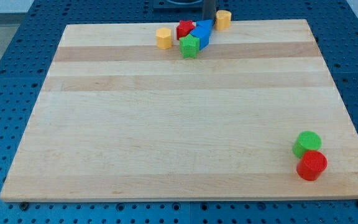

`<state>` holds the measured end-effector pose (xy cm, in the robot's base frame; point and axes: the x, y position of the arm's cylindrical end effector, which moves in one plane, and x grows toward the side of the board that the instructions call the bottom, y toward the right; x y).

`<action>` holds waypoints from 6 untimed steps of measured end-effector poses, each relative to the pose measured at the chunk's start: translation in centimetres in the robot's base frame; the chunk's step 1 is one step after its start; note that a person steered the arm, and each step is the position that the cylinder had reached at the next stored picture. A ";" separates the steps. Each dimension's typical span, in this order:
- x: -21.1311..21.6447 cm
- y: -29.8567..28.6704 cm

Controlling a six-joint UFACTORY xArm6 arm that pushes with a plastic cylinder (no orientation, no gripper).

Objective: Place the yellow heart at the top center of the board

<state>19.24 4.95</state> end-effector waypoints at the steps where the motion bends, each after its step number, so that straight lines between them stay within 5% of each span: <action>1: 0.1 -1.0; 3: 0.0 -5.3; 4: 0.1 -12.3; 5: 4.2 -20.8; 6: 15.4 -21.5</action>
<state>34.59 -16.59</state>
